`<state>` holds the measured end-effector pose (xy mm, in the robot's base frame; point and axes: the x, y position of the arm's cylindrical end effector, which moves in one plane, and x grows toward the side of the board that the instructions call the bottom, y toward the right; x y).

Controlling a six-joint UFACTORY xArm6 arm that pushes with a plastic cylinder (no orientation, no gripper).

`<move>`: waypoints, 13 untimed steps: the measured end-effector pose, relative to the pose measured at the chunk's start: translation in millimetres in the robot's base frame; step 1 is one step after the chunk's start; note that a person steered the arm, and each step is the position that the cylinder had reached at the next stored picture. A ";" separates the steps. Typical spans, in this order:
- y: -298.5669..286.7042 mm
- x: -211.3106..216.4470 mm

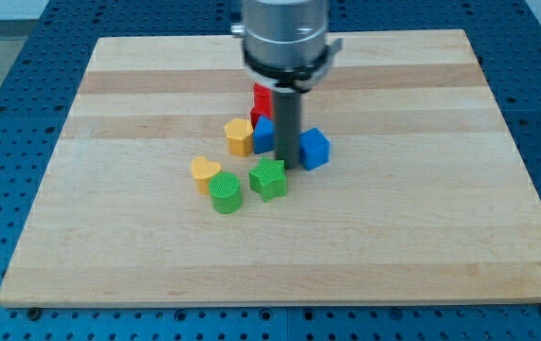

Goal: Push blue cube towards top right end

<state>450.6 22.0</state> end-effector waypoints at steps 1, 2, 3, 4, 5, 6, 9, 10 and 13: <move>38.7 -0.5; 74.4 -9.5; 84.1 -48.0; 69.3 -84.2; 82.9 -111.4; 107.5 -116.9; 140.6 -77.3; 140.5 -100.2; 141.0 -167.7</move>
<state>282.9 163.0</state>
